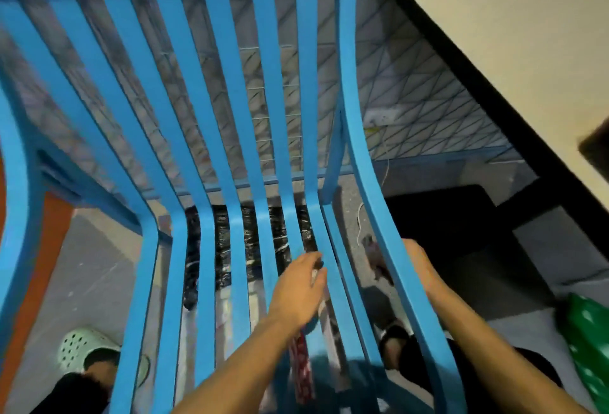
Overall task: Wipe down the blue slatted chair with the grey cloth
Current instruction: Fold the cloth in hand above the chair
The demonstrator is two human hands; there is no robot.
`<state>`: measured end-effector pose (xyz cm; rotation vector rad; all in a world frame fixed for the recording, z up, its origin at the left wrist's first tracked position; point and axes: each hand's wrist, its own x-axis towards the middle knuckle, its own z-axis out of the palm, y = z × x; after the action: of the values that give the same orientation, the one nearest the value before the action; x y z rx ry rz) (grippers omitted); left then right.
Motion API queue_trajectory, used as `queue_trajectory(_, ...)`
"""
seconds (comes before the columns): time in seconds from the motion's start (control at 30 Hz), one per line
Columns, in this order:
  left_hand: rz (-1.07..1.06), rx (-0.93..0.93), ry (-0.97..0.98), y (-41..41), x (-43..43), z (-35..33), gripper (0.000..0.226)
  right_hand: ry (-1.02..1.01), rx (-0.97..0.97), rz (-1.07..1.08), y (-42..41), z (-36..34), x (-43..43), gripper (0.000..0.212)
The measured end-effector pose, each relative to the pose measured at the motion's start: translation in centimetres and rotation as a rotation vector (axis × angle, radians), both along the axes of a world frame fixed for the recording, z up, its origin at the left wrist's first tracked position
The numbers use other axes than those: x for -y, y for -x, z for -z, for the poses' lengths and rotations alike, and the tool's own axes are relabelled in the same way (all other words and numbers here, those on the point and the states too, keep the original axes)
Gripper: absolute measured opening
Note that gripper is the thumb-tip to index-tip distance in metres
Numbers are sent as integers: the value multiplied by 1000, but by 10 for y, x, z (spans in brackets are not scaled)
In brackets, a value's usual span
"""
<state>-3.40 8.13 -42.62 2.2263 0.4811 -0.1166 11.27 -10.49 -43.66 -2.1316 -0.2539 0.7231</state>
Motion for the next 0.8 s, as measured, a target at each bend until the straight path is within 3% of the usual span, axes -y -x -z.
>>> queue_trajectory(0.07,-123,73,97,8,7,-18,32,-100,91,29,1,-30,-3,3)
queue_trajectory(0.2,-286,227,365,16,22,-63,23,-174,299,93,6,-82,-8,11)
queue_trajectory(0.4,-296,344,558,17,39,-130,18,-222,653,116,45,-143,-8,26)
queue_trajectory(0.6,-292,308,798,21,44,-163,34,-407,495,-75,97,-185,-22,35)
queue_trajectory(0.73,-368,401,823,44,18,-174,26,-559,275,-89,113,-198,-30,31)
queue_trajectory(0.8,-364,420,814,57,-2,-175,26,-564,269,-93,120,-198,-35,28)
